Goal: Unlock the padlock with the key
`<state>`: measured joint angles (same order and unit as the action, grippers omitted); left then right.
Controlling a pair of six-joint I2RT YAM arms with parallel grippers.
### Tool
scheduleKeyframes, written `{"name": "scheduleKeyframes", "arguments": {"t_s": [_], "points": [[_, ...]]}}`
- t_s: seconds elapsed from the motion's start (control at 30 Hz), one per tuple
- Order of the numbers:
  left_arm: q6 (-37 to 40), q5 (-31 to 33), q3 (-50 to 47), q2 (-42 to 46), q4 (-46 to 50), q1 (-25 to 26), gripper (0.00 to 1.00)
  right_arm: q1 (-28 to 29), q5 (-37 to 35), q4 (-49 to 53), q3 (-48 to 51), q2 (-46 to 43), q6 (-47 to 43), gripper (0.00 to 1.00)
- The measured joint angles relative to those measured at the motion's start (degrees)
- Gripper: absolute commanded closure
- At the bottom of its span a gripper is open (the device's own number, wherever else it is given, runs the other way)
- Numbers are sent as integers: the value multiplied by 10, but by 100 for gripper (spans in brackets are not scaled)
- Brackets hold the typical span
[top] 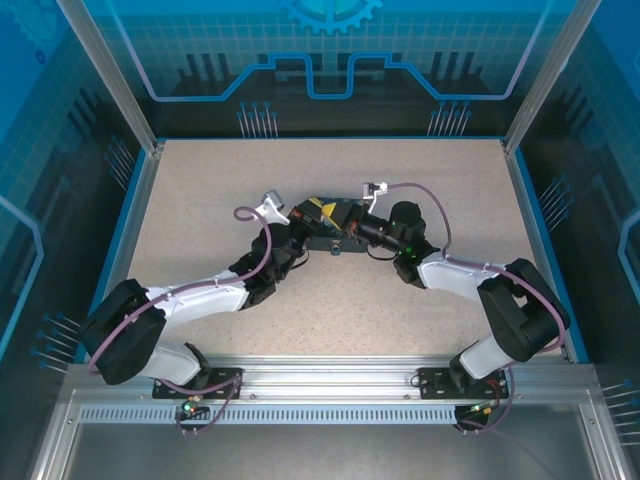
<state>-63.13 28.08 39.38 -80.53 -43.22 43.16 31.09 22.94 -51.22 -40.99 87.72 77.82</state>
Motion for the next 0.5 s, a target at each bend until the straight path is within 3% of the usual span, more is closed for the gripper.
{"name": "scheduleKeyframes", "arguments": {"t_s": [0.37,0.5], "points": [[-5,27,-2,0,0,13,100,0,0,2,2,0,0,100],[-9,28,-2,0,2,14,54,0,-3,2,2,-1,0,100]]}}
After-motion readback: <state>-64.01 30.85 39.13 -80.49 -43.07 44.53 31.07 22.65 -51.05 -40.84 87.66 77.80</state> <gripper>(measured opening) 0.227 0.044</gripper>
